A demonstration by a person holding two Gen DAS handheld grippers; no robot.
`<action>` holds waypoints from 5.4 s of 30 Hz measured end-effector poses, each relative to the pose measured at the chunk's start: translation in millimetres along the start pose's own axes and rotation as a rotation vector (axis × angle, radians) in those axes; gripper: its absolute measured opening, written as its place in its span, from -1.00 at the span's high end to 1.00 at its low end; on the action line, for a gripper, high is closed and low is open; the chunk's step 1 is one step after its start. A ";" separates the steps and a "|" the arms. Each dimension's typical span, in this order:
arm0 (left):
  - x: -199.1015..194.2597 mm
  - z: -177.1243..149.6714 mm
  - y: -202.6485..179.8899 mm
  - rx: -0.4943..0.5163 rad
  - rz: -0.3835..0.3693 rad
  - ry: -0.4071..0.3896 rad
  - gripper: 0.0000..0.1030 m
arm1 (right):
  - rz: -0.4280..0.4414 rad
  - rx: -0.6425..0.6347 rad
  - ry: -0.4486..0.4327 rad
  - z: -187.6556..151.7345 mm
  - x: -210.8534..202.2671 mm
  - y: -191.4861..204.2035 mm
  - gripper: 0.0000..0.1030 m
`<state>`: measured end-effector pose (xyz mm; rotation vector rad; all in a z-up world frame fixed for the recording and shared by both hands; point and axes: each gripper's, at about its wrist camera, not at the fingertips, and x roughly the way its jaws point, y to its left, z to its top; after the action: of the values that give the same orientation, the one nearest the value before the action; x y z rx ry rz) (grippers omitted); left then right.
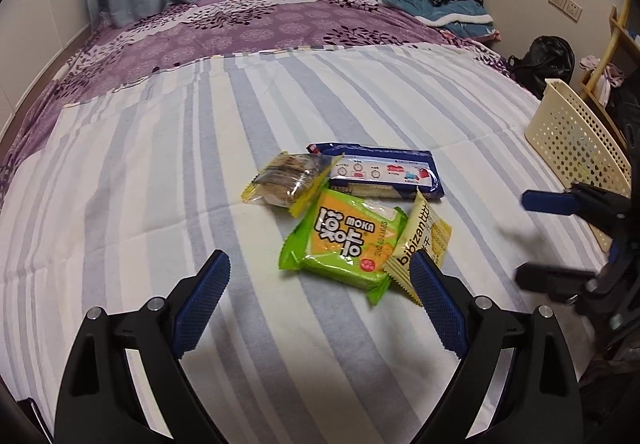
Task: Organize snacks
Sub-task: 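Close the right tool on the yellow bibizan pack, then lift the bibizan pack with the right tool while the left tool grasps the green MOKA pack, then carry the bibizan and MOKA packs over the cream basket, then open the right tool over the basket while the left tool drops the MOKA pack in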
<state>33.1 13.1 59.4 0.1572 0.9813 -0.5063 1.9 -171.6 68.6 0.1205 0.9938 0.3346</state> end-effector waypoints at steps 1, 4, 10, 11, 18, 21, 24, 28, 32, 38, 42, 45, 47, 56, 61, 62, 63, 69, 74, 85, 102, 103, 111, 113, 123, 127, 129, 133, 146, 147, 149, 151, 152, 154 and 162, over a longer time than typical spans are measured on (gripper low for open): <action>-1.7 -1.2 2.1 -0.005 0.000 -0.004 -0.79 | 0.004 -0.022 0.010 1.6 9.0 6.5 -0.77; -4.1 -3.9 6.7 -0.015 0.000 -0.007 -0.79 | 0.021 -0.066 0.034 5.5 28.8 16.6 -0.77; -5.8 -8.5 14.5 -0.036 0.004 -0.008 -0.79 | 0.012 -0.156 0.100 14.9 64.7 24.5 -0.77; -6.0 -8.9 16.2 -0.041 0.004 -0.009 -0.79 | 0.011 -0.167 0.099 16.4 66.0 24.8 -0.77; -3.7 -7.6 19.3 -0.051 0.004 -0.007 -0.79 | -0.027 -0.214 0.100 18.7 67.3 25.9 -0.61; -2.8 -5.5 16.3 -0.043 0.001 -0.007 -0.79 | -0.050 -0.220 0.086 17.8 63.0 21.3 -0.29; -0.1 -3.4 11.3 -0.032 -0.005 -0.002 -0.79 | -0.038 -0.167 0.074 17.5 55.5 9.3 -0.20; 5.6 -3.4 -1.8 0.000 -0.020 0.010 -0.79 | -0.045 -0.100 0.051 13.2 40.7 -10.3 -0.20; 17.9 -1.8 -14.7 0.028 -0.037 0.029 -0.79 | -0.055 -0.055 0.026 8.7 25.3 -24.2 -0.20; 38.4 5.6 -23.8 0.043 -0.049 0.050 -0.79 | -0.068 -0.003 -0.010 4.0 4.8 -38.8 -0.20; 45.4 10.4 -18.1 0.019 -0.079 0.049 -0.79 | -0.064 0.012 -0.026 2.7 -2.5 -41.0 -0.20; 52.6 10.5 -18.6 0.034 -0.073 0.059 -0.79 | -0.060 0.014 -0.034 2.9 -4.8 -40.0 -0.20; 56.2 9.6 -20.0 0.033 -0.075 0.067 -0.79 | -0.057 0.012 -0.039 2.7 -6.4 -39.7 -0.20; 58.9 13.5 -29.2 0.055 -0.074 0.075 -0.79 | -0.050 0.023 -0.047 1.0 -10.2 -39.9 -0.20; 57.1 10.6 -34.6 0.090 -0.065 0.089 -0.79 | -0.043 0.033 -0.050 -0.1 -11.2 -41.1 -0.20; 57.3 10.1 -34.5 0.089 -0.067 0.090 -0.79 | -0.042 0.034 -0.050 0.0 -11.2 -41.1 -0.20; 57.7 9.6 -34.3 0.087 -0.068 0.091 -0.79 | -0.041 0.034 -0.050 -0.1 -11.6 -40.9 -0.20; 59.1 4.4 -34.0 0.059 -0.024 0.087 -0.43 | -0.043 0.039 -0.079 3.1 -22.8 -40.9 -0.20; 50.8 0.7 -32.3 0.001 -0.039 0.055 -0.29 | -0.044 0.045 -0.108 5.6 -34.1 -41.3 -0.20; 12.0 3.1 -33.4 -0.052 -0.042 -0.030 -0.25 | -0.042 0.076 -0.192 6.2 -69.1 -50.8 -0.20; -35.6 39.0 -95.6 0.031 -0.119 -0.129 -0.25 | -0.159 0.229 -0.393 -20.2 -169.6 -120.5 -0.20; -36.8 41.5 -100.4 0.034 -0.129 -0.131 -0.25 | -0.171 0.248 -0.400 -25.0 -176.0 -128.4 -0.20; -42.3 62.5 -141.2 0.096 -0.180 -0.152 -0.25 | -0.309 0.354 -0.442 -66.8 -220.4 -178.6 -0.21; -42.6 67.6 -153.5 0.111 -0.201 -0.154 -0.25 | -0.329 0.382 -0.434 -79.1 -225.7 -189.4 -0.21; -40.0 86.3 -216.9 0.218 -0.264 -0.161 -0.25 | -0.353 0.435 -0.395 -121.1 -230.4 -206.9 -0.28; -39.1 92.9 -239.2 0.250 -0.288 -0.163 -0.25 | -0.352 0.448 -0.403 -130.6 -235.2 -210.9 -0.54; -38.2 97.1 -251.2 0.268 -0.303 -0.165 -0.25 | -0.354 0.455 -0.411 -132.3 -237.8 -213.3 -0.54; -36.8 104.2 -274.6 0.307 -0.327 -0.167 -0.25 | -0.360 0.476 -0.436 -136.1 -242.1 -219.4 -0.54; -15.4 121.3 -345.2 0.406 -0.421 -0.127 -0.25 | -0.382 0.509 -0.473 -138.0 -248.7 -232.6 -0.54; -12.6 121.8 -349.3 0.410 -0.425 -0.121 -0.25 | -0.383 0.512 -0.474 -138.6 -249.3 -233.5 -0.54; -7.0 122.6 -359.2 0.419 -0.437 -0.108 -0.25 | -0.382 0.519 -0.477 -139.7 -250.2 -235.6 -0.54; -0.3 123.1 -366.7 0.421 -0.448 -0.092 -0.25 | -0.381 0.522 -0.476 -141.1 -250.5 -237.5 -0.54; 2.7 123.3 -370.4 0.422 -0.454 -0.084 -0.25 | -0.382 0.523 -0.476 -141.6 -250.4 -238.0 -0.54; 7.5 123.5 -378.3 0.423 -0.463 -0.073 -0.25 | -0.382 0.523 -0.474 -142.6 -249.4 -239.3 -0.54; 8.2 129.2 -378.4 0.408 -0.447 -0.088 -0.71 | -0.377 0.526 -0.484 -141.7 -250.8 -239.2 -0.54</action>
<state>-46.3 -365.4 161.0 0.2803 0.8169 -1.1152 -189.1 -487.2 132.5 0.4609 0.5832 -0.3011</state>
